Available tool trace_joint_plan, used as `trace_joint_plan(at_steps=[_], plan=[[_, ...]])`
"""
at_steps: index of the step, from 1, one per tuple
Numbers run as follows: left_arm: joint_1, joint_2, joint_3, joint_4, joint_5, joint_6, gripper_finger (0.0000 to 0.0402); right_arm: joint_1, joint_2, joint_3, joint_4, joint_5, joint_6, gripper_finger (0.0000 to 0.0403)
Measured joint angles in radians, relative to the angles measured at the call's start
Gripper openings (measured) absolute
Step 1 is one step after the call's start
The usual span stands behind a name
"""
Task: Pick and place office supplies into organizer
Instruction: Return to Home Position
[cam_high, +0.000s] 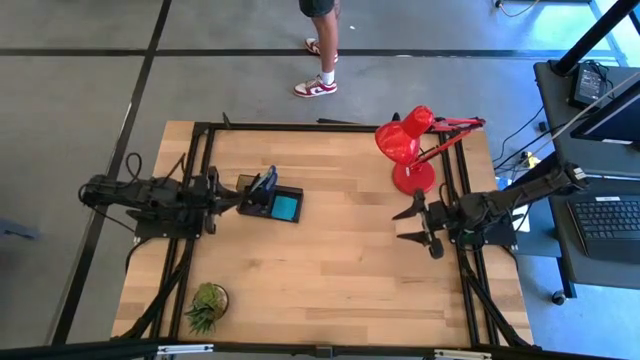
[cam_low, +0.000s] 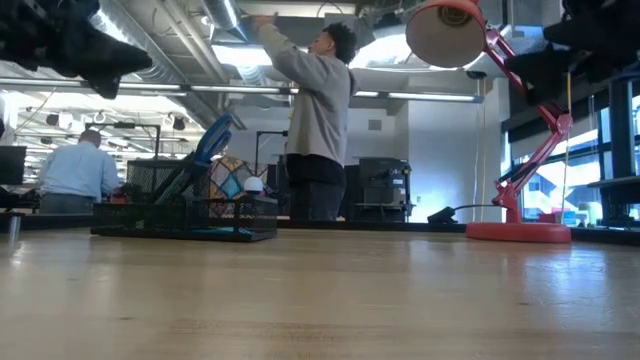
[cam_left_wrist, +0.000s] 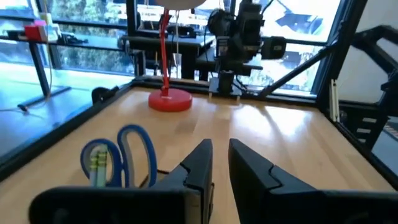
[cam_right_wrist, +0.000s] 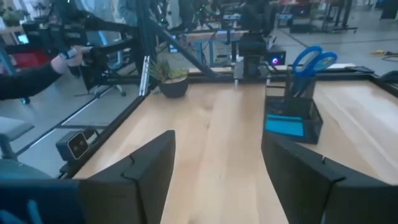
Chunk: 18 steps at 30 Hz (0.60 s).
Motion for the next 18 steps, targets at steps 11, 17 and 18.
trace_joint_plan(at_steps=[11,17,18], plan=[[0.0,0.0,-0.119,0.148,0.007,-0.017,0.0042,-0.024,-0.213,-0.155,0.025,0.0,0.002,0.0242],[0.0,0.003,-0.157,0.189,0.011,-0.038,0.0042,-0.024,-0.241,-0.155,0.024,0.0,-0.025,0.0242],[0.0,0.004,-0.157,0.188,0.009,-0.031,0.0042,-0.024,-0.241,-0.155,0.022,0.0,-0.029,0.0242]])
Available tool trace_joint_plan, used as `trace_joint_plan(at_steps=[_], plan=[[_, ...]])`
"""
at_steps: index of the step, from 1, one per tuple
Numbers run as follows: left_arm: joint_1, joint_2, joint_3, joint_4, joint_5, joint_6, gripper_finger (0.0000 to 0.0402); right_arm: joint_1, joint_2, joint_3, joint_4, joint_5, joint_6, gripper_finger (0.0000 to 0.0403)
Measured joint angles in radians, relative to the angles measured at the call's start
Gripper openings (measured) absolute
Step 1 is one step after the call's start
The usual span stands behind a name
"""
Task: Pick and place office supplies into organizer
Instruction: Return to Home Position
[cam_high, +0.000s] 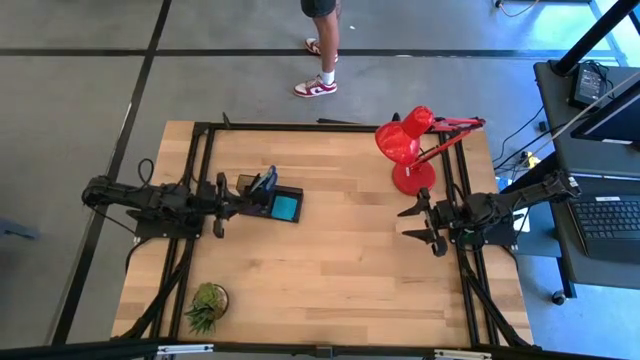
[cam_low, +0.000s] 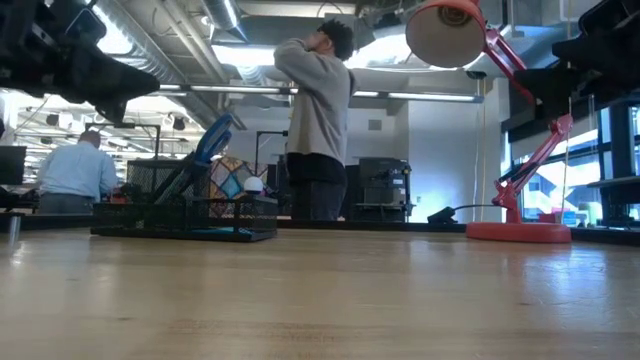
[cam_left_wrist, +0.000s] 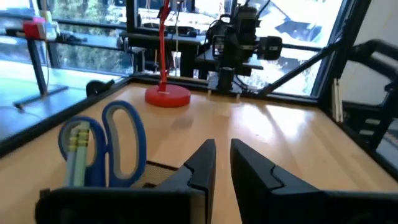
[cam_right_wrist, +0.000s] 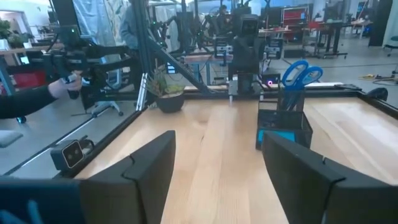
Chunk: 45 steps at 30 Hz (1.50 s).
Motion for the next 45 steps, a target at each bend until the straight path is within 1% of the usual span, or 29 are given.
trace_joint_plan(at_steps=[2,4,6,8,13,22,30,45], plan=[[0.0,-0.002,0.0,-0.001,-0.022,0.044,0.0042,0.0,0.0,0.0,-0.001,0.0,-0.001,0.0242],[0.0,-0.001,0.0,0.001,-0.067,0.083,0.0042,0.0,0.0,0.0,0.0,0.0,-0.007,0.0242],[0.0,-0.001,0.0,0.003,-0.108,0.106,0.0042,0.0,0.0,0.0,0.01,0.0,-0.06,0.0242],[0.0,-0.001,0.0,0.004,-0.124,0.115,0.0042,0.0,0.0,0.0,0.036,0.0,-0.099,0.0242],[0.0,-0.001,0.0,0.004,-0.127,0.109,0.0042,0.0,-0.052,0.0,0.074,-0.026,-0.101,0.0242],[0.0,-0.001,0.0,0.004,-0.127,0.109,0.0043,0.0,-0.22,0.0,-0.094,-0.027,-0.073,0.0242],[0.0,0.0,0.0,0.004,-0.127,0.109,0.0043,0.0,-0.214,0.011,-0.177,-0.03,-0.071,0.0242],[0.0,0.0,0.0,0.004,-0.127,0.109,0.0043,0.001,-0.214,0.011,-0.182,-0.029,-0.049,0.0242]])
